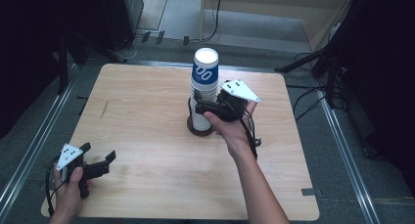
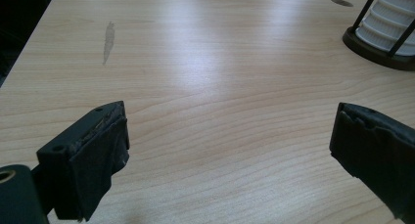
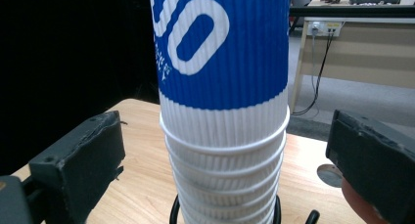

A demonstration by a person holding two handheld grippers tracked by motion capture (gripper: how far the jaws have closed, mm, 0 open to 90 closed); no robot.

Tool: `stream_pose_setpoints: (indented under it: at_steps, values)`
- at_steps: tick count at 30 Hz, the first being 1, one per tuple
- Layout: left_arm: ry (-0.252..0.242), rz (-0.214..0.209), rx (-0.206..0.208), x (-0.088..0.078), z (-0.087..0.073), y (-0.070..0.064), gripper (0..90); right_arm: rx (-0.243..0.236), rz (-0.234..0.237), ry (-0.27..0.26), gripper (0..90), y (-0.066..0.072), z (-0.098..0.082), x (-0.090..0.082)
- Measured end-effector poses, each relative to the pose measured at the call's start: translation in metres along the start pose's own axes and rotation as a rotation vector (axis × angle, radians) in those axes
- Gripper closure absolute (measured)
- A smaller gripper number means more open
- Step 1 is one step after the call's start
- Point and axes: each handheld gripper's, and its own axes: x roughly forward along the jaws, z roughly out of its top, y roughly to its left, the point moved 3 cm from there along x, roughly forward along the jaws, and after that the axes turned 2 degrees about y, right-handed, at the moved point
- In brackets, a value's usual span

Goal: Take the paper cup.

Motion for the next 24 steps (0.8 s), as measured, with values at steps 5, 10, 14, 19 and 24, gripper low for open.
stream_pose_setpoints:
  at_steps: [5, 10, 14, 19, 24]
  values:
    - [-0.001, -0.001, -0.007, 0.000, 0.000, 0.000, 2.0, -0.003, -0.020, 0.000, 0.7, 0.001, 0.004, 0.006]
    - [0.001, -0.002, -0.006, 0.000, 0.000, 0.000, 2.0, -0.003, -0.040, -0.012, 3.1, 0.001, 0.009, 0.012]
    - [0.003, -0.002, -0.005, 0.000, 0.000, 0.000, 2.0, -0.002, -0.048, -0.012, 3.6, 0.003, 0.013, 0.017]
    - [0.002, -0.003, -0.005, 0.000, 0.000, 0.000, 2.0, 0.005, -0.061, -0.007, 4.8, 0.004, 0.015, 0.026]
    - [0.002, -0.005, -0.009, 0.000, 0.000, 0.001, 2.0, 0.009, -0.068, -0.006, 7.3, 0.005, 0.015, 0.033]
